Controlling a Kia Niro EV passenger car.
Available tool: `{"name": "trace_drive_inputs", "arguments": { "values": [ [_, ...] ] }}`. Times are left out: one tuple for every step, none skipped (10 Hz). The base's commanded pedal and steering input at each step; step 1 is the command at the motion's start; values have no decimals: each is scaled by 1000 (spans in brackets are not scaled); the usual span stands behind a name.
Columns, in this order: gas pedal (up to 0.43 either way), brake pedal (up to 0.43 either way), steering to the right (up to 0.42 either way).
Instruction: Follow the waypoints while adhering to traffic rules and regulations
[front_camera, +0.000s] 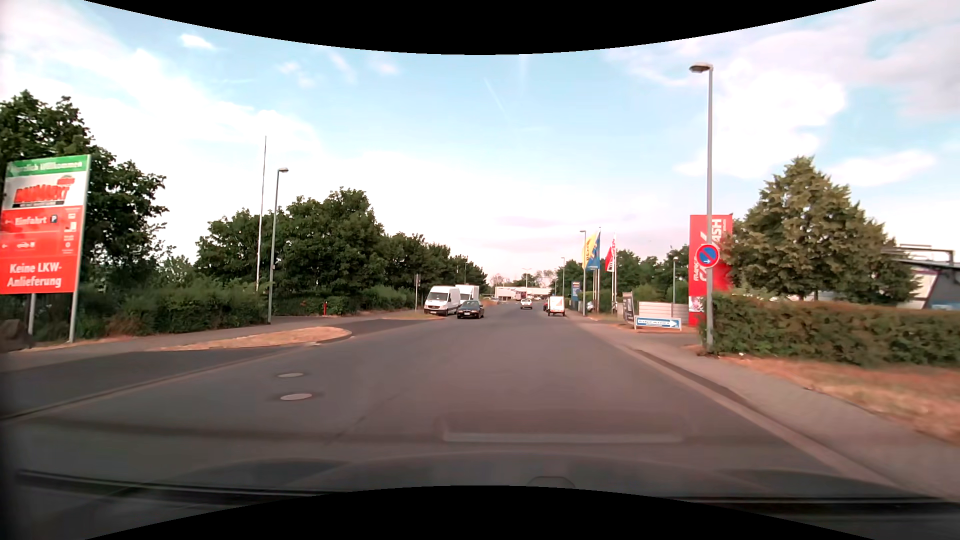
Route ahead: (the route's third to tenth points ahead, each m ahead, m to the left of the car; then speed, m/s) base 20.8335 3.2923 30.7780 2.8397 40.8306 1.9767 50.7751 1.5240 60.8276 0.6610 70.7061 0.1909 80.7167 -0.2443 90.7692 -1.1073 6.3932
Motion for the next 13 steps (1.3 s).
{"name": "trace_drive_inputs", "arguments": {
  "values": [
    [260, 0, 8],
    [260, 0, 7],
    [260, 0, 6],
    [248, 0, 6],
    [248, 0, 6],
    [240, 0, 6],
    [197, 0, 6],
    [177, 0, 8],
    [157, 0, 9],
    [150, 0, 9],
    [138, 0, 9],
    [130, 0, 9],
    [118, 0, 9]
  ]
}}
